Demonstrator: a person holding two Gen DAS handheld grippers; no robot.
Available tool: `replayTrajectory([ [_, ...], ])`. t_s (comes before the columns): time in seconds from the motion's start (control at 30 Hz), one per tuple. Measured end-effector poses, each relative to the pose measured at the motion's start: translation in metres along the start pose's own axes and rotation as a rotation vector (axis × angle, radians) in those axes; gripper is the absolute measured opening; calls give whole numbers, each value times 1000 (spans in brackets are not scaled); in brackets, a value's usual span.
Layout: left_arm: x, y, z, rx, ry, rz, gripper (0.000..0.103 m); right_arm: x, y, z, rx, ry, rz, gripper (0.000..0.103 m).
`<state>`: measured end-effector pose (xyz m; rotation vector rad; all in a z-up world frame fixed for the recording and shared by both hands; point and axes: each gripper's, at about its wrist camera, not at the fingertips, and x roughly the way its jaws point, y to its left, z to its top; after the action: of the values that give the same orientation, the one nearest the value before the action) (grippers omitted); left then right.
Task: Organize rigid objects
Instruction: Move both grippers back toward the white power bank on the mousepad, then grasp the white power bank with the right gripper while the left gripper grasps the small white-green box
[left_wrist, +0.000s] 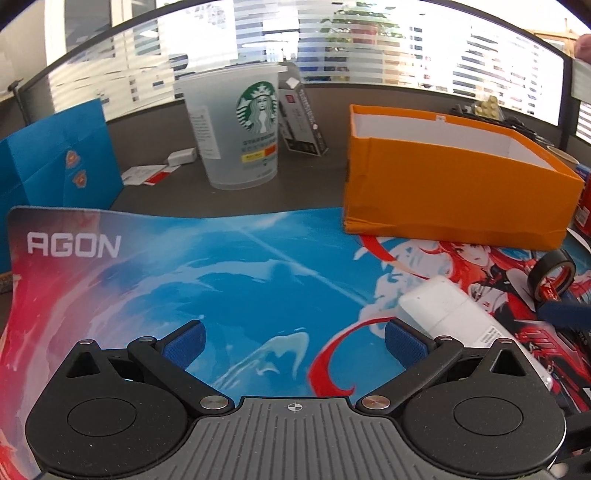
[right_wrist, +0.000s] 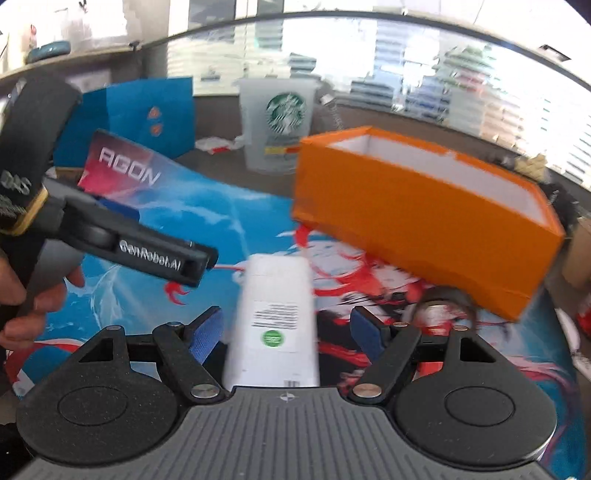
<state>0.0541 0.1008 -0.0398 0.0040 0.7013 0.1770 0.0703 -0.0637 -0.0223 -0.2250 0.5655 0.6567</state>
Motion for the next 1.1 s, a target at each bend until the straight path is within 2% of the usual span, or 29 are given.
replayTrajectory([
  [0.07,1,7,1,-8,1,3,103,13,2,-1,14,34,10,63],
  [0.1,1,10,1,-17,2,4,103,17,1,-2,26,47,12,51],
  [0.27,4,20,0,-39,8,-8,103,18,-13,-1,141,52,38,50],
  [0.43,1,6,-2,2,5,-52,103,0,-33,-6,250,35,53,50],
  [0.57,1,-16,-4,50,12,-103,103,-16,-44,-14,262,32,-13,50],
  [0.7,5,-46,-10,143,16,-123,103,-23,-53,-26,269,45,-71,50],
  [0.9,3,-69,-9,240,-32,-160,103,-28,-57,-33,254,47,-117,50],
  [1.0,-3,-70,-9,274,-57,-244,103,-30,-63,-36,264,43,-133,51],
  [1.1,0,-71,-10,332,-33,-391,103,-30,-66,-37,267,42,-129,51],
])
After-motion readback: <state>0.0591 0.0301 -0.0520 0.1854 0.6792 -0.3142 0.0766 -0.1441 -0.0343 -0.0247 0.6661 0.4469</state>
